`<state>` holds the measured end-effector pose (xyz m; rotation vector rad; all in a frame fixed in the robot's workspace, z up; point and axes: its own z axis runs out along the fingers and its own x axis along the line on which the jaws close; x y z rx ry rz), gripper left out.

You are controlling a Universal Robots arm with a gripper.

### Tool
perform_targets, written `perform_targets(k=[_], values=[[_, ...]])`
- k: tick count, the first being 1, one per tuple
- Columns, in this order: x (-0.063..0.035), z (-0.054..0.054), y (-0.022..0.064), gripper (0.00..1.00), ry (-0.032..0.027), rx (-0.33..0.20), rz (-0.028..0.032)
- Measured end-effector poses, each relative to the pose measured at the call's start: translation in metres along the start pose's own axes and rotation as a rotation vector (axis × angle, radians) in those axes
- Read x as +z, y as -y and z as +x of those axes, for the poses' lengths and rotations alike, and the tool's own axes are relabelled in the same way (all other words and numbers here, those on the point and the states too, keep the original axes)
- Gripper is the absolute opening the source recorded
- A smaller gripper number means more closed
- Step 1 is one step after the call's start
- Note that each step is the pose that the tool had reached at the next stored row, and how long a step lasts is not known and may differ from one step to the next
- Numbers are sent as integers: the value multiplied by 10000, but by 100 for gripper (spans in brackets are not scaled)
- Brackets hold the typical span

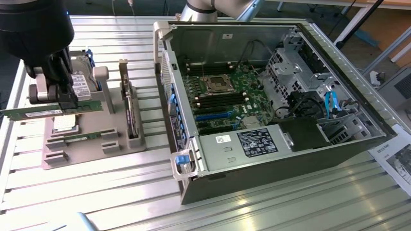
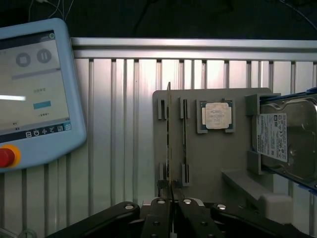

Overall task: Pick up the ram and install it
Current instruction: 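Pick up the ram and move it above insertion slot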

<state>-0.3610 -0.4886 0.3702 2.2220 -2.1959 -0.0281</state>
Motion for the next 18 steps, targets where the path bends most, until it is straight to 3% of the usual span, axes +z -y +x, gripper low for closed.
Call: perform_targets(k=[5,14,18], values=[[-107,0,-3,12,0,0,1],[-109,0,3,12,0,0,0],[-110,0,47,12,0,0,0]])
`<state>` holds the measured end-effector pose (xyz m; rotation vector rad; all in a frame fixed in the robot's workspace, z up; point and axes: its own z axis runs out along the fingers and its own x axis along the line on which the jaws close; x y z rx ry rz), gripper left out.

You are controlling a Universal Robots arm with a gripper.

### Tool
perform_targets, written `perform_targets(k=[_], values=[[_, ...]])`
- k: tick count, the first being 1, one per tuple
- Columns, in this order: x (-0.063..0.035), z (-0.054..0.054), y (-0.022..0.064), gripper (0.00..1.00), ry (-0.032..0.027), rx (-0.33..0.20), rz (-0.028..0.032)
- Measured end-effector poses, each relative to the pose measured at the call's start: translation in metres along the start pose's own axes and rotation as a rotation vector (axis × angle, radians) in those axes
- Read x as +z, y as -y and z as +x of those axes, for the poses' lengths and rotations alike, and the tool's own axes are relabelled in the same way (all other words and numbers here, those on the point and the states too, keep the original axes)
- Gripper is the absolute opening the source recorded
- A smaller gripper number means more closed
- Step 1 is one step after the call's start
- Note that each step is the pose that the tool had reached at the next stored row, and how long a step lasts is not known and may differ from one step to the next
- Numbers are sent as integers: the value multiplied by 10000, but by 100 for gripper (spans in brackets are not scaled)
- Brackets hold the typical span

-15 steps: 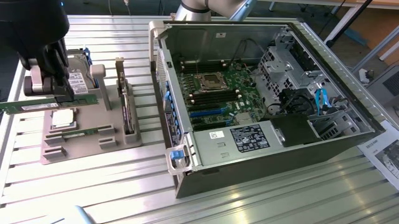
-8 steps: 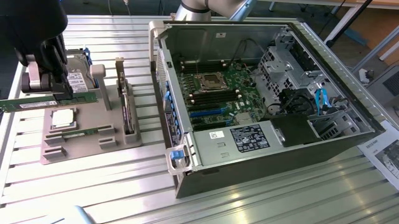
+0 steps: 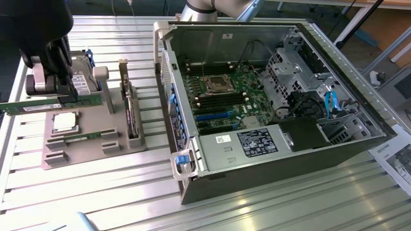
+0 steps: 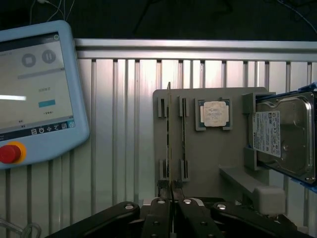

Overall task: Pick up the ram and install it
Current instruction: 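Pick up the ram and move it above insertion slot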

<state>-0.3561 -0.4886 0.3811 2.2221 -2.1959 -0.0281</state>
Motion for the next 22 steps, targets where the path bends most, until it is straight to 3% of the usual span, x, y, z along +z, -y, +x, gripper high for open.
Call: perform_targets(k=[5,20,22], values=[[-2,1,71,12,0,0,1],[-10,5,398,12,0,0,1],[-10,5,407,12,0,1,0]])
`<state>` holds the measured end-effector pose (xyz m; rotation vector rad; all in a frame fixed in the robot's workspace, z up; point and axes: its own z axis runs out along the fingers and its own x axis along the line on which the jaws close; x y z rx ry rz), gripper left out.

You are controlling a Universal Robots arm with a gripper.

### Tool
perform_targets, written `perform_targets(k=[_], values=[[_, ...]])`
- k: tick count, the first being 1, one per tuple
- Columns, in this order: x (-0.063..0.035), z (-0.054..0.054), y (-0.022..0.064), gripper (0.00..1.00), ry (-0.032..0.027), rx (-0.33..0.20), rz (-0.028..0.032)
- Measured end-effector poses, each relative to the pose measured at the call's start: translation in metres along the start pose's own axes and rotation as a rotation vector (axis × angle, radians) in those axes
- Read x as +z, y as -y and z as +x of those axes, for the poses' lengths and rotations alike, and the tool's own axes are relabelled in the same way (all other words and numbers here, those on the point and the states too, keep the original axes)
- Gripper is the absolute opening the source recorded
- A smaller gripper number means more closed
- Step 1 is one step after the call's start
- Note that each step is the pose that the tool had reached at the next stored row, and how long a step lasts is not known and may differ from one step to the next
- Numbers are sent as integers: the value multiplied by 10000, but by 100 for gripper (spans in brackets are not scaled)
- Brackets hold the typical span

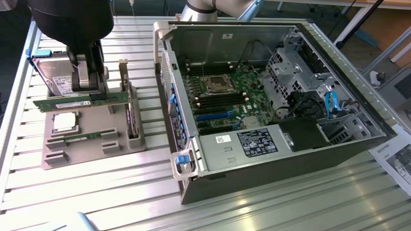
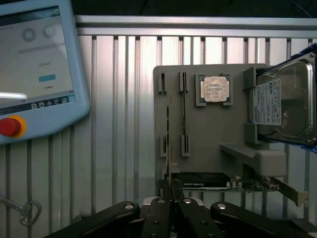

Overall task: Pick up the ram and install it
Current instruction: 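Pick up the ram and move it above insertion slot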

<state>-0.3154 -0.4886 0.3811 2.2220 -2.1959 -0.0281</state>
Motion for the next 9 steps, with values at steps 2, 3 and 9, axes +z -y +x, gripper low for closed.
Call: perform_targets(k=[2,3,9], values=[[0,0,0,12,0,0,0],[0,0,1,12,1,0,1],[-49,0,0,12,0,0,0]])
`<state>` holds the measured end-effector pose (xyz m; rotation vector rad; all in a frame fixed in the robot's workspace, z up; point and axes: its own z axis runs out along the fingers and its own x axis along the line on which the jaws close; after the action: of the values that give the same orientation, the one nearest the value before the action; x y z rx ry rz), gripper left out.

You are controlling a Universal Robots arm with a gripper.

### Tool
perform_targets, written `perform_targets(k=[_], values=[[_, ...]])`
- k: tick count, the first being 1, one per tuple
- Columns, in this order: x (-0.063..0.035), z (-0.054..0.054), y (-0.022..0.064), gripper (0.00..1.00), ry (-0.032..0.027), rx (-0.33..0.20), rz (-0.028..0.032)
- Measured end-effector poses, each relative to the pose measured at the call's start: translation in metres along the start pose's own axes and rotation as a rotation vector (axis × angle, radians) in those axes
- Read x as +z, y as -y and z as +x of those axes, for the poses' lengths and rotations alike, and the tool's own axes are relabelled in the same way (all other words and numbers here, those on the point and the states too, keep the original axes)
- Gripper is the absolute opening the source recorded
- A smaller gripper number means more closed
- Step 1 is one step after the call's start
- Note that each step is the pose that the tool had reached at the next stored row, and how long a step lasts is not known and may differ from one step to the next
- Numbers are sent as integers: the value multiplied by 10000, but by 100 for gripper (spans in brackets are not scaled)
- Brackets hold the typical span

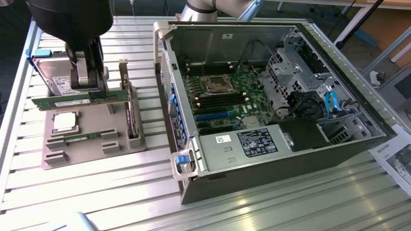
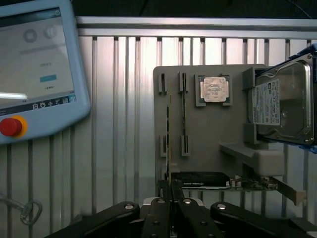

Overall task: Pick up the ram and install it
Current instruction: 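Pick up the ram and move it above insertion slot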

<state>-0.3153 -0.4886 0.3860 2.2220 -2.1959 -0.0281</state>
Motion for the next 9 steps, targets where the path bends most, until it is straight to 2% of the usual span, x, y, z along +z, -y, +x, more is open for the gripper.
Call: perform_targets(k=[5,9], values=[[-60,0,-2,12,1,0,1],[-62,0,-1,12,0,-1,1]])
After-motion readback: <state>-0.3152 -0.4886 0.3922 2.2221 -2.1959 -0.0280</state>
